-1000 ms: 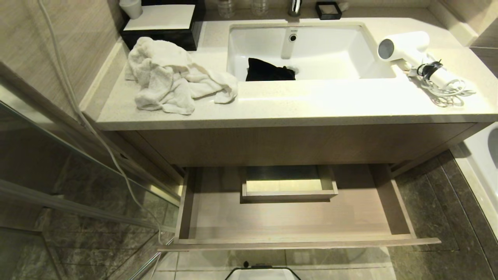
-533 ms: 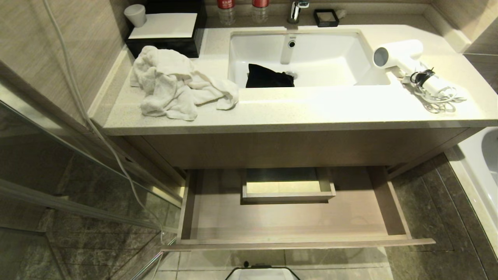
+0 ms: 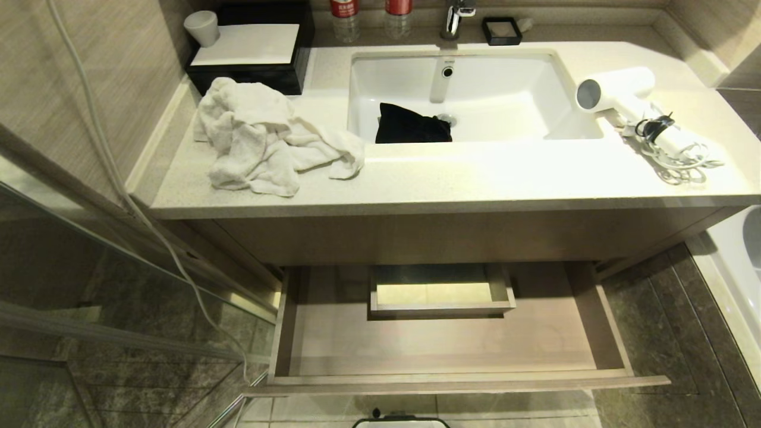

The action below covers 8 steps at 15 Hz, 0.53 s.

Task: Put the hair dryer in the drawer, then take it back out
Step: Pick up the hairdryer

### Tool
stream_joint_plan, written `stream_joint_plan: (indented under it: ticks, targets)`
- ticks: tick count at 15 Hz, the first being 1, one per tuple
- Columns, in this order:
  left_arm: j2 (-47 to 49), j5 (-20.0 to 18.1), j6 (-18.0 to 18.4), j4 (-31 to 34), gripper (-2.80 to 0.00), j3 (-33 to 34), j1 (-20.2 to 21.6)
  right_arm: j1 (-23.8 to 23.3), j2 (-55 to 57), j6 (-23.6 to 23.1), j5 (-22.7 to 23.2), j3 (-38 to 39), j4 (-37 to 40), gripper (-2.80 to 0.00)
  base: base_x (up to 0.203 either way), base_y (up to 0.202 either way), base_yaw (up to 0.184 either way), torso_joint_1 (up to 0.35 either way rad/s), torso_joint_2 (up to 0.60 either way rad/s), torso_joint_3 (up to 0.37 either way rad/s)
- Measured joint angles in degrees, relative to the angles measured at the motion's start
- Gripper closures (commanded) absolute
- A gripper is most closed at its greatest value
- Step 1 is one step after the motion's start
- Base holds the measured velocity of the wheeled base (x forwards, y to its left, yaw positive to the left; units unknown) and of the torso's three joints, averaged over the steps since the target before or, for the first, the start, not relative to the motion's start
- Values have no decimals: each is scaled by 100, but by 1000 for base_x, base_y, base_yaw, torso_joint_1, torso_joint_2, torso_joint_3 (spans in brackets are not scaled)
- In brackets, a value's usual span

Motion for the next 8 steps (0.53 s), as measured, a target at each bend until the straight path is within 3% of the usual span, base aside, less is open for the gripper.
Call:
stream_joint_plan:
  ticks: [8]
  targets:
    - [0,0,2,0,0,0,0,0,0,6,-2,0,-22,0,0,0,0,296,-82,216]
